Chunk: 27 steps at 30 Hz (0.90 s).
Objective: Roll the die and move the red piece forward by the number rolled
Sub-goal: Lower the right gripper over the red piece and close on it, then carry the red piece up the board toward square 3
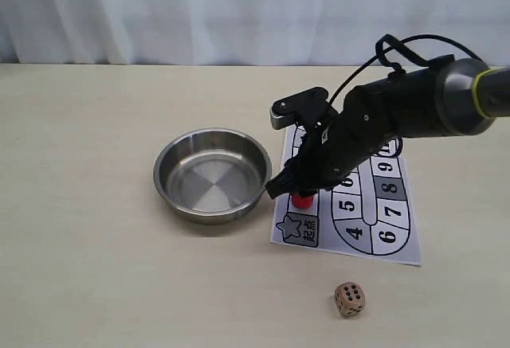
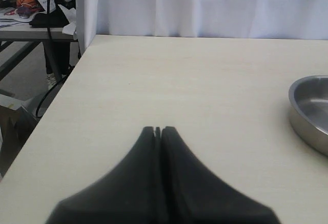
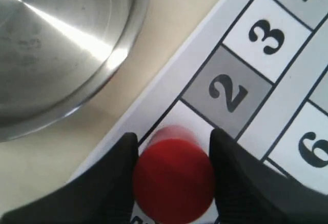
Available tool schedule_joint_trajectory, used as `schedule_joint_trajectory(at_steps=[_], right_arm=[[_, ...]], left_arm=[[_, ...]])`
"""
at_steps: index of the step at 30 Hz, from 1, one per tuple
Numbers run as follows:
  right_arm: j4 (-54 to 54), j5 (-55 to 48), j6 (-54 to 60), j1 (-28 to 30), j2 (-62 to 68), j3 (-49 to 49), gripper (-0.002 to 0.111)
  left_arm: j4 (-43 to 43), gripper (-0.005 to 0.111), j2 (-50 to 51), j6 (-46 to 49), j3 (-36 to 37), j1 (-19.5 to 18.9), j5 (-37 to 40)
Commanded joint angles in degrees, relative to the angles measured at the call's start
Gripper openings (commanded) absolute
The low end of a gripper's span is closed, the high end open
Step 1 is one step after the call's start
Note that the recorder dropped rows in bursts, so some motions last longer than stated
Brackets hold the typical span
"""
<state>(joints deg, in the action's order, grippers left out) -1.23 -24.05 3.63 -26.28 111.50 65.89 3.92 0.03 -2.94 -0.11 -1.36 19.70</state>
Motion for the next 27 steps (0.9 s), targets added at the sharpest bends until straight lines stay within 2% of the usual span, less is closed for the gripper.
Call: schedule_joint_trajectory(at_steps=[1, 5, 18, 27], right_arm=[[0.3, 0.2, 0.0, 0.3, 2.4, 0.1, 0.004], [3.3, 0.4, 0.0, 0.3, 2.8, 0.2, 0.004], [3.0, 2.8, -3.2, 3.6, 1.1, 5.9, 0.004], [3.0, 4.3, -3.2, 3.6, 6.8, 5.8, 0.004]], left_arm=[[0.0, 0.0, 0.0, -0.3, 0.1, 0.0, -0.7], [0.0, 0.0, 0.0, -0.3, 0.1, 0.0, -0.7], [0.0, 0.0, 0.0, -0.3, 0.1, 0.0, -0.7], [0.0, 0.0, 0.0, -0.3, 0.1, 0.0, -0.7]])
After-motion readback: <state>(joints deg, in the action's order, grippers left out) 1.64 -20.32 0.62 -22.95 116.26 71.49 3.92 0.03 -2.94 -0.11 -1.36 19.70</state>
